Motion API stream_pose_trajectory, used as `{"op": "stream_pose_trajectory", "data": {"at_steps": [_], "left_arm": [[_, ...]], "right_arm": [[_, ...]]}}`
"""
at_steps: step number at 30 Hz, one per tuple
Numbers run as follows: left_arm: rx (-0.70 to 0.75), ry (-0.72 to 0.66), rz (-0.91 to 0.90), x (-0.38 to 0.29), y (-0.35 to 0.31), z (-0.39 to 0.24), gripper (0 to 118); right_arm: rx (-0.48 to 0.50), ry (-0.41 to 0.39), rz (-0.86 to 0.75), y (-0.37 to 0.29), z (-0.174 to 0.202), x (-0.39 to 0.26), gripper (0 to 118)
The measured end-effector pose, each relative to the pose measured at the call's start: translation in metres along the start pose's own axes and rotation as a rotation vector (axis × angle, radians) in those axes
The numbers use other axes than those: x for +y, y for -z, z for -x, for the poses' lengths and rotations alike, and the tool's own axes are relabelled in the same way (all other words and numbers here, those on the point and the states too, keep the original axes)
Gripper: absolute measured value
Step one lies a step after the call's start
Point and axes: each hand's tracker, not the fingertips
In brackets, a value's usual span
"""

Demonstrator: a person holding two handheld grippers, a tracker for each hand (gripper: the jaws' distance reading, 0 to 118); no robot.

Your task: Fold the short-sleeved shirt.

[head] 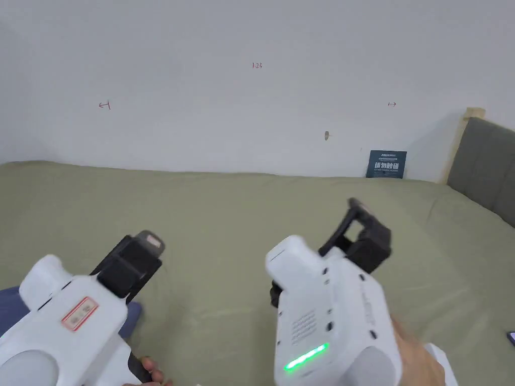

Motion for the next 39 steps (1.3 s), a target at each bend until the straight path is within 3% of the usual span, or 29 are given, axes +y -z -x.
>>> {"op": "stream_pose_trajectory", "data": {"at_steps": [2,4,7,10,12,14,15,18,21,24,27,29,30,31,32,34,35,36,37,38,39], "left_arm": [[0.036,-0.064,-0.008,-0.003,0.001,0.015,118],[0.083,-0.024,-0.011,-0.005,0.002,0.020,118],[0.174,0.175,-0.022,-0.001,0.006,0.002,118],[0.207,0.415,-0.047,0.006,0.009,-0.035,118],[0.233,0.665,-0.070,0.003,0.011,-0.070,118],[0.235,0.924,-0.128,-0.009,0.011,-0.093,118],[0.236,1.074,-0.162,-0.019,0.009,-0.101,118],[0.261,1.341,-0.196,-0.048,0.008,-0.106,118],[0.196,1.208,-0.122,-0.052,0.007,-0.100,118],[0.181,1.082,-0.072,-0.044,0.006,-0.093,118],[0.186,1.082,-0.110,-0.039,0.000,-0.094,118],[0.200,1.083,-0.121,-0.036,-0.003,-0.097,118],[0.194,1.083,-0.129,-0.035,-0.006,-0.098,118],[0.194,1.084,-0.128,-0.035,-0.008,-0.098,118],[0.168,1.091,-0.126,-0.035,-0.010,-0.097,118],[0.134,1.102,-0.078,-0.037,-0.011,-0.098,117],[0.132,1.102,-0.079,-0.039,-0.011,-0.097,111],[0.127,1.099,-0.086,-0.041,-0.012,-0.096,99],[0.125,1.101,-0.087,-0.042,-0.012,-0.096,67],[0.154,1.100,-0.134,-0.044,-0.013,-0.096,0],[0.183,1.090,-0.158,-0.044,-0.008,-0.096,0]], "right_arm": [[0.044,-0.094,-0.035,-0.004,0.014,0.002,117],[0.106,-0.067,-0.037,-0.004,0.017,0.004,117],[0.120,0.038,-0.021,0.003,0.005,0.005,117],[0.152,0.400,0.065,0.018,-0.032,0.004,117],[0.258,0.786,0.216,0.039,-0.062,-0.009,117],[0.295,1.038,0.314,0.048,-0.077,-0.029,116],[0.281,1.132,0.349,0.049,-0.079,-0.042,116],[0.215,1.250,0.403,0.042,-0.071,-0.071,116],[0.225,1.216,0.404,0.037,-0.063,-0.076,115],[0.160,1.142,0.342,0.028,-0.065,-0.070,111],[0.130,1.057,0.295,0.025,-0.068,-0.061,111],[0.117,1.045,0.273,0.019,-0.069,-0.060,107],[0.114,1.051,0.273,0.017,-0.069,-0.057,101],[0.107,1.057,0.273,0.015,-0.069,-0.056,87],[0.091,1.074,0.267,0.012,-0.069,-0.057,58],[0.077,1.091,0.278,0.012,-0.066,-0.060,15],[0.066,1.092,0.295,0.012,-0.065,-0.060,5],[0.058,1.098,0.302,0.011,-0.065,-0.062,2],[0.062,1.107,0.300,0.010,-0.065,-0.064,0],[0.070,1.114,0.298,0.010,-0.066,-0.065,0],[0.069,1.115,0.300,0.009,-0.067,-0.064,0]]}}
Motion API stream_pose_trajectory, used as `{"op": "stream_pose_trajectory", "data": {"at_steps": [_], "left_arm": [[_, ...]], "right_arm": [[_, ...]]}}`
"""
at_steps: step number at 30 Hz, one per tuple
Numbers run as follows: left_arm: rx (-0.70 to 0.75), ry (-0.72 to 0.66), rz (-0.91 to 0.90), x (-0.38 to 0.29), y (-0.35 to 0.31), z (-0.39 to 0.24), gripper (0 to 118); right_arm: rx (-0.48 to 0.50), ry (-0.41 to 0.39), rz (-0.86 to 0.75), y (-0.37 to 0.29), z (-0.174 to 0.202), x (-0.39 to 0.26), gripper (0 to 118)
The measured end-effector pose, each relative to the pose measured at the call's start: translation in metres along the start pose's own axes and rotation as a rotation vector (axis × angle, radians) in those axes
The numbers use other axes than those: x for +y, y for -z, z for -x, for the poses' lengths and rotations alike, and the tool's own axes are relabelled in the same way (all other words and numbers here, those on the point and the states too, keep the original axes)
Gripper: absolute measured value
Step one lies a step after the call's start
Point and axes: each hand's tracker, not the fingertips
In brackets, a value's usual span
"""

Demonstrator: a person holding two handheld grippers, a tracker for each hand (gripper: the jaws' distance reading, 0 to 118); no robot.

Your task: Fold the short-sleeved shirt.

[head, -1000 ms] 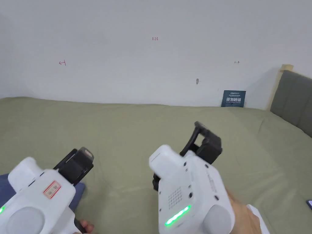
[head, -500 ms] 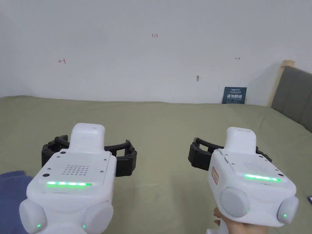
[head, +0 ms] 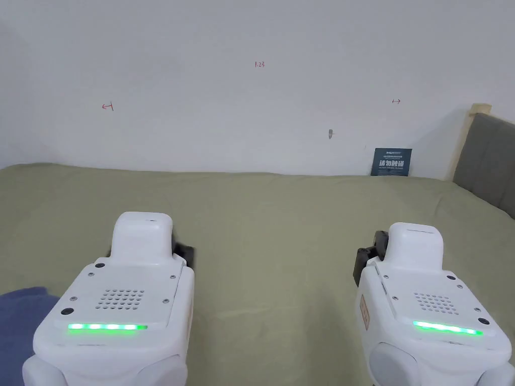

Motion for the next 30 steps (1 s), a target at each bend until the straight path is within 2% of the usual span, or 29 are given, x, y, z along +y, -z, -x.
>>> {"op": "stream_pose_trajectory", "data": {"at_steps": [1,3,7,9,13,16,27,30], "left_arm": [[0.020,-0.002,0.017,-0.004,0.003,0.004,0],[-0.046,-0.003,0.032,-0.006,0.004,0.010,0],[-0.017,0.001,0.022,-0.012,0.006,0.012,0],[-0.045,-0.022,0.047,-0.010,0.008,0.014,0],[-0.003,-0.015,0.039,-0.010,0.005,0.020,0],[0.042,-0.070,0.046,-0.006,-0.003,0.043,0],[0.417,-0.078,0.065,-0.006,-0.067,0.144,0],[0.458,-0.126,0.076,-0.009,-0.073,0.167,0]], "right_arm": [[0.002,-0.003,-0.002,-0.001,0.000,0.001,0],[0.000,-0.017,-0.009,-0.001,0.000,0.001,0],[0.005,-0.013,-0.011,0.001,0.000,0.002,0],[0.028,-0.003,-0.006,0.001,0.002,0.003,0],[0.108,-0.042,-0.013,0.001,0.017,0.008,0],[0.204,-0.058,-0.015,0.003,0.040,0.012,0],[0.579,-0.091,0.019,-0.004,0.169,0.008,0],[0.628,-0.124,0.030,-0.009,0.191,0.002,0]]}}
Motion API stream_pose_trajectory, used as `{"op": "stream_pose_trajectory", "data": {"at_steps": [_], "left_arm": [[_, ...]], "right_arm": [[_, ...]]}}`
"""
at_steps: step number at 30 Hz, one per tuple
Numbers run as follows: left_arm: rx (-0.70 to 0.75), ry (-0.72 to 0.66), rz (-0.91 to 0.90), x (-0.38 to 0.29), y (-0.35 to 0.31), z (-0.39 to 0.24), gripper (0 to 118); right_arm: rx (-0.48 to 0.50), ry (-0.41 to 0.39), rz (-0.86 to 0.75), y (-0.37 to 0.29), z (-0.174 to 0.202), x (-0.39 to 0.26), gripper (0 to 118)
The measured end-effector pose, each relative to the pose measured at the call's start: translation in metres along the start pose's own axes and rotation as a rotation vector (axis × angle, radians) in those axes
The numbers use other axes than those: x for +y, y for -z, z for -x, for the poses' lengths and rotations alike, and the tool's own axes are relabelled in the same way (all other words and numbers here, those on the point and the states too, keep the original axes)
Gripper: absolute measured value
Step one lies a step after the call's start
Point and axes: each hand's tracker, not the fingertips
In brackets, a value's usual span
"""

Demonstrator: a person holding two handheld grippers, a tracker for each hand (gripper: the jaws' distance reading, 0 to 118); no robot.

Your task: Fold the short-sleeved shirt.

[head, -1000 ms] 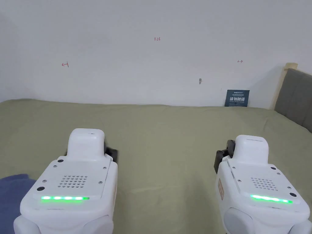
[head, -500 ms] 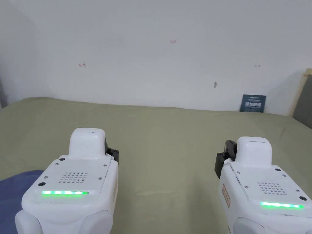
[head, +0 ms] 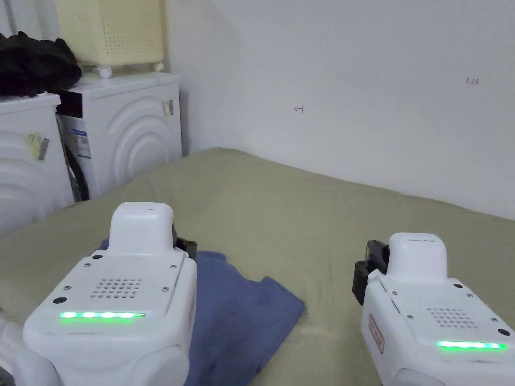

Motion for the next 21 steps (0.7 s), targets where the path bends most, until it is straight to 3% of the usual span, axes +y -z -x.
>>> {"op": "stream_pose_trajectory", "data": {"at_steps": [6,7,8,11,12,17,21], "left_arm": [[0.019,0.015,0.113,-0.004,0.043,0.011,3],[0.018,-0.008,0.150,-0.008,0.057,0.011,16],[0.021,-0.029,0.187,-0.013,0.072,0.012,49],[-0.051,-0.087,0.399,-0.034,0.127,0.013,82],[-0.072,-0.106,0.466,-0.043,0.147,0.012,103],[-0.080,-0.063,0.619,-0.091,0.222,-0.003,106],[-0.078,-0.054,0.734,-0.132,0.259,-0.015,106]], "right_arm": [[0.038,0.006,0.050,0.013,0.005,-0.012,0],[0.037,0.014,0.060,0.015,0.004,-0.015,0],[0.034,0.021,0.071,0.017,0.002,-0.019,0],[0.053,0.056,0.115,0.026,-0.008,-0.034,0],[0.052,0.070,0.140,0.030,-0.010,-0.039,0],[0.017,0.043,0.218,0.054,-0.017,-0.063,0],[0.014,0.073,0.275,0.073,-0.023,-0.079,0]]}}
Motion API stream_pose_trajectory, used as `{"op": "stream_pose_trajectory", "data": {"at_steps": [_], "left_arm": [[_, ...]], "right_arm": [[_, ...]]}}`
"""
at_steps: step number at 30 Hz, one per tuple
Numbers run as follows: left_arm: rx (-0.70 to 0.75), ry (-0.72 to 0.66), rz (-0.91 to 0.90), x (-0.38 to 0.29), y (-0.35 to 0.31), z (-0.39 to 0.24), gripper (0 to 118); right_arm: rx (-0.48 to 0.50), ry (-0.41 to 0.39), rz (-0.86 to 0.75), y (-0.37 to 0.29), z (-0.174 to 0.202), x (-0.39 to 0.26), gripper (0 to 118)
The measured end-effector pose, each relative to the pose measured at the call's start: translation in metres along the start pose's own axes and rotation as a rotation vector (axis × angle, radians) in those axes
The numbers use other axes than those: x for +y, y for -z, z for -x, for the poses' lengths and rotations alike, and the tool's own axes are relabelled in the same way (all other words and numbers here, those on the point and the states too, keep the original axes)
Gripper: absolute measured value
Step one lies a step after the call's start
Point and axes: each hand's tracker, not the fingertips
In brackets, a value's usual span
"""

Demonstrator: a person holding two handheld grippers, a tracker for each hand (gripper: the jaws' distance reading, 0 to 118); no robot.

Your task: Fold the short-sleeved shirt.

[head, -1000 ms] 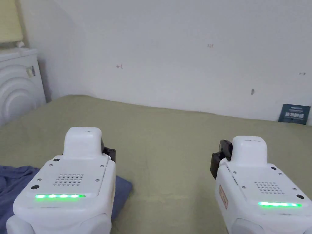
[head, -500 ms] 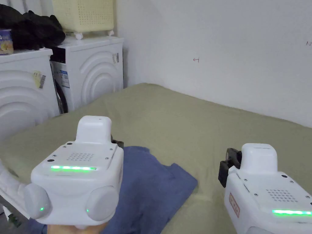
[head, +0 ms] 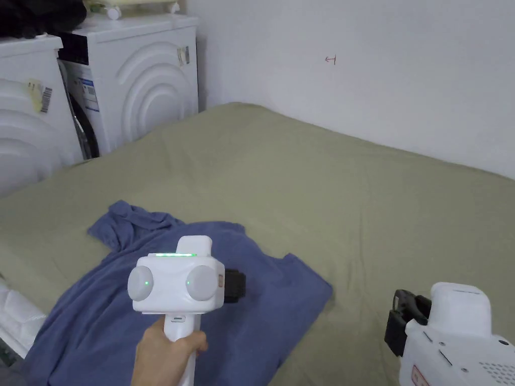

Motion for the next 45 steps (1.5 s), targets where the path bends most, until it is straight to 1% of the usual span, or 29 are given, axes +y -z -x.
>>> {"op": "stream_pose_trajectory", "data": {"at_steps": [3,5,6,7,8,10,11,12,13,15,16,17,21,25,26,27,28,30,31,34,36,37,38,40,41,43,45], "left_arm": [[0.019,0.004,0.137,-0.010,0.044,-0.004,105],[0.041,0.054,0.202,-0.023,0.067,-0.007,104],[0.071,0.100,0.130,-0.027,0.064,-0.013,104],[0.093,0.112,0.109,-0.024,0.056,-0.019,103],[0.098,0.109,0.133,-0.020,0.053,-0.023,95],[0.082,0.051,0.119,-0.019,0.046,-0.022,69],[0.098,0.038,0.115,-0.018,0.043,-0.024,45],[0.105,0.049,0.114,-0.016,0.041,-0.028,24],[0.102,0.066,0.113,-0.014,0.041,-0.028,13],[0.134,0.090,0.127,-0.015,0.045,-0.035,8],[0.126,0.086,0.129,-0.015,0.044,-0.035,8],[0.123,0.078,0.127,-0.014,0.041,-0.032,4],[0.050,-0.007,0.119,-0.008,0.029,-0.018,4],[0.030,-0.002,0.115,0.005,0.008,-0.020,3],[0.004,-0.009,0.105,0.009,-0.002,-0.023,3],[-0.031,-0.003,0.055,0.013,-0.013,-0.027,3],[-0.031,-0.003,0.041,0.018,-0.022,-0.032,3],[-0.045,0.062,-0.008,0.032,-0.042,-0.047,3],[-0.053,0.067,-0.025,0.036,-0.052,-0.055,3],[-0.149,0.086,-0.085,0.050,-0.084,-0.083,3],[-0.204,0.171,-0.133,0.056,-0.109,-0.115,3],[-0.230,0.185,-0.150,0.058,-0.118,-0.130,3],[-0.283,0.224,-0.169,0.059,-0.131,-0.150,3],[-0.401,0.247,-0.198,0.058,-0.159,-0.184,3],[-0.456,0.292,-0.214,0.057,-0.169,-0.206,3],[-0.525,0.356,-0.245,0.046,-0.193,-0.246,3],[-0.631,0.424,-0.247,0.028,-0.213,-0.289,3]], "right_arm": [[-0.017,-0.019,0.037,0.014,-0.001,-0.006,0],[-0.014,-0.021,0.049,0.018,-0.002,-0.010,0],[-0.009,-0.018,0.055,0.020,-0.003,-0.011,0],[-0.006,-0.018,0.060,0.022,-0.003,-0.013,0],[-0.005,-0.019,0.066,0.022,-0.002,-0.014,0],[-0.005,-0.019,0.075,0.024,-0.002,-0.016,0],[-0.004,-0.018,0.078,0.025,-0.002,-0.018,0],[-0.001,-0.015,0.084,0.025,-0.002,-0.019,0],[0.000,-0.011,0.086,0.025,-0.002,-0.020,0],[0.002,-0.007,0.095,0.024,-0.003,-0.021,0],[0.000,-0.007,0.096,0.024,-0.004,-0.022,0],[-0.003,-0.007,0.096,0.023,-0.006,-0.023,0],[-0.022,0.012,0.101,0.018,-0.018,-0.022,0],[-0.056,0.055,0.082,0.008,-0.036,-0.019,0],[-0.062,0.066,0.074,0.004,-0.042,-0.019,0],[-0.074,0.071,0.071,0.000,-0.047,-0.017,0],[-0.083,0.074,0.063,-0.004,-0.052,-0.016,0],[-0.107,0.088,0.047,-0.013,-0.064,-0.014,0],[-0.117,0.097,0.035,-0.019,-0.070,-0.013,0],[-0.156,0.143,0.003,-0.036,-0.091,-0.010,0],[-0.195,0.175,-0.020,-0.050,-0.107,-0.008,0],[-0.214,0.184,-0.035,-0.057,-0.115,-0.007,0],[-0.246,0.199,-0.047,-0.066,-0.124,-0.006,0],[-0.289,0.217,-0.076,-0.084,-0.142,-0.004,0],[-0.316,0.230,-0.088,-0.094,-0.151,-0.003,0],[-0.373,0.248,-0.116,-0.117,-0.172,-0.003,0],[-0.439,0.260,-0.137,-0.140,-0.192,-0.004,0]]}}
